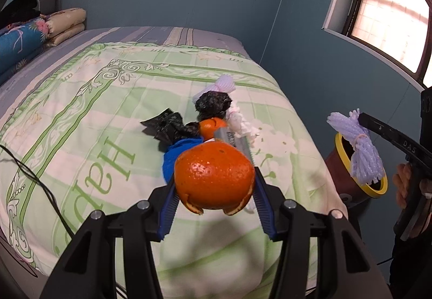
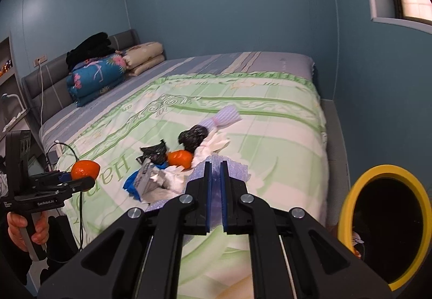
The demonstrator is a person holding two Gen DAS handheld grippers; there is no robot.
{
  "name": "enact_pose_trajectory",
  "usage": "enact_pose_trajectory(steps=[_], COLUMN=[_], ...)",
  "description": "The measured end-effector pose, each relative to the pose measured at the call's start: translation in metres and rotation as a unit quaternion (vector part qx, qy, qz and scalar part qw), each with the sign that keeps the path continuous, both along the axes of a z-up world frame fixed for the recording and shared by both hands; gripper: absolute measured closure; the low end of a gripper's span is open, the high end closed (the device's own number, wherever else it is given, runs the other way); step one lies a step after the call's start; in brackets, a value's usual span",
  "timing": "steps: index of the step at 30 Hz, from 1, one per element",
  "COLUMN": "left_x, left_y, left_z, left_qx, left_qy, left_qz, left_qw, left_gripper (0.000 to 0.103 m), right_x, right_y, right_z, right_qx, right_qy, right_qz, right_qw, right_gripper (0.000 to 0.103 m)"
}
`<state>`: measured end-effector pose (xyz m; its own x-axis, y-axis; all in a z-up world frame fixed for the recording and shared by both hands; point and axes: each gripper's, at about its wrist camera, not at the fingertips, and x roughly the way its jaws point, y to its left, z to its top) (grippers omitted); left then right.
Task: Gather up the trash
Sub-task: 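Carry the orange and purple mesh net with both tools over the yellow bin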
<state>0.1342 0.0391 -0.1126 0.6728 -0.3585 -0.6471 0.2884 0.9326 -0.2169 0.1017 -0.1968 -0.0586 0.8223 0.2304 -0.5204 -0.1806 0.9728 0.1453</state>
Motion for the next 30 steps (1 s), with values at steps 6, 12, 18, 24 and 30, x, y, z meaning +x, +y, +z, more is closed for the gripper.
enact_pose_trajectory(steps=[6, 12, 18, 24, 30], left_x=[0.006, 0.014, 0.024, 0.035, 0.046], left_y=[-0.028, -0.063, -0.101, -0.144, -0.190], left_z=[0.012, 0.021, 0.031, 0.033, 0.034], left_qx=[-0.001, 0.002, 0.003, 0.005, 0.004], left_qy=[-0.007, -0.014, -0.024, -0.025, -0.021], left_qz=[-0.022, -0.052, -0.083, -0.117, -0.154], left_qw=[0.9997, 0.9985, 0.9963, 0.9928, 0.9879], left_gripper=[0.055, 0.054, 0.055, 0.055, 0.055], right_x=[-0.008, -0.014, -0.022, -0.026, -0.035], right_y=[-0.028, -0.057, -0.087, -0.123, -0.158], right_z=[0.010, 0.017, 0.019, 0.016, 0.015], right_qx=[0.002, -0.002, -0.008, -0.006, -0.005], right_qy=[-0.013, -0.022, -0.024, -0.022, -0.022], right_qz=[-0.028, -0.055, -0.086, -0.120, -0.160], right_qw=[1.000, 0.998, 0.996, 0.992, 0.987], right_gripper=[0.098, 0.098, 0.098, 0.098, 0.098])
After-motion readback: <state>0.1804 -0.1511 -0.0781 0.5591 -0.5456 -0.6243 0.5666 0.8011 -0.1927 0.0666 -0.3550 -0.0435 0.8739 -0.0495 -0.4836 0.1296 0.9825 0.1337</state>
